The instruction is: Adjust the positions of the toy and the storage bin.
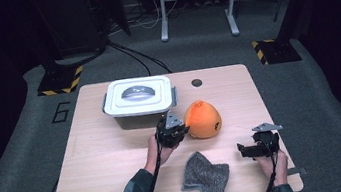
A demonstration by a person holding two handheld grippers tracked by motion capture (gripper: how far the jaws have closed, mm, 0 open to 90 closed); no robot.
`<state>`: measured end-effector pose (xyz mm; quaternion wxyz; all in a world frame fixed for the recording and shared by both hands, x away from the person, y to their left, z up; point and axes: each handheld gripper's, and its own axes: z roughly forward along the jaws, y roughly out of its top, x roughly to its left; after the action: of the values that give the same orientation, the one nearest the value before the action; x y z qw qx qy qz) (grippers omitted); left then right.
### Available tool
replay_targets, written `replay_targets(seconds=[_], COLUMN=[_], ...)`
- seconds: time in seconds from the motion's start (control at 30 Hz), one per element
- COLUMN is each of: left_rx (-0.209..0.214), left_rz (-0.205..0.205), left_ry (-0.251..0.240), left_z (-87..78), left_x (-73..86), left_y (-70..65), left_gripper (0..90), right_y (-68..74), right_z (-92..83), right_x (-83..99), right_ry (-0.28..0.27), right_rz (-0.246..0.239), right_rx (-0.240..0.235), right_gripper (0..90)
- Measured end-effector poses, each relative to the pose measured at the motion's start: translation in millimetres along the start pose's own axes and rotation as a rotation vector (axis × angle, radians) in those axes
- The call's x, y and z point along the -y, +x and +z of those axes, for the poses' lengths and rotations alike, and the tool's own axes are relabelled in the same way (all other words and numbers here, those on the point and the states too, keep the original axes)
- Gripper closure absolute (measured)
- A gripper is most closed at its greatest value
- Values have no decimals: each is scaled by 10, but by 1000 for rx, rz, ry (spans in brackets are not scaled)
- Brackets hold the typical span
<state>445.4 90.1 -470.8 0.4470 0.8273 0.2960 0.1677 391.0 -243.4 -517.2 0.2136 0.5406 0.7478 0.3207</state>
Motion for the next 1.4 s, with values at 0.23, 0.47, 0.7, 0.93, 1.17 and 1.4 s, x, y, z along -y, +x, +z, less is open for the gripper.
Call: replay_targets(seconds=[0.23, 0.47, 0.7, 0.93, 1.17, 1.4], left_rx=[-3, -5, -18, -34, -43, -50], left_rz=[31, 38, 71, 104, 138, 147], left_ry=[4, -12, -28, -49, -60, -81], left_z=[-7, -5, -30, -73, -153, -276], left_x=[-18, -49, -181, -333, -401, -416], left_y=[-15, -24, -39, -38, -59, -65], left_gripper=[832, 843, 851, 851, 852, 851], right_y=[-69, -75, -71, -71, -70, -68], right_z=[88, 87, 89, 89, 89, 89], right_x=[55, 87, 87, 87, 87, 88], right_ry=[16, -5, -8, -8, -9, -10], right_rz=[-14, -24, -24, -23, -23, -24], right_rx=[9, 11, 16, 16, 16, 18], right_gripper=[0, 0, 0, 0, 0, 0])
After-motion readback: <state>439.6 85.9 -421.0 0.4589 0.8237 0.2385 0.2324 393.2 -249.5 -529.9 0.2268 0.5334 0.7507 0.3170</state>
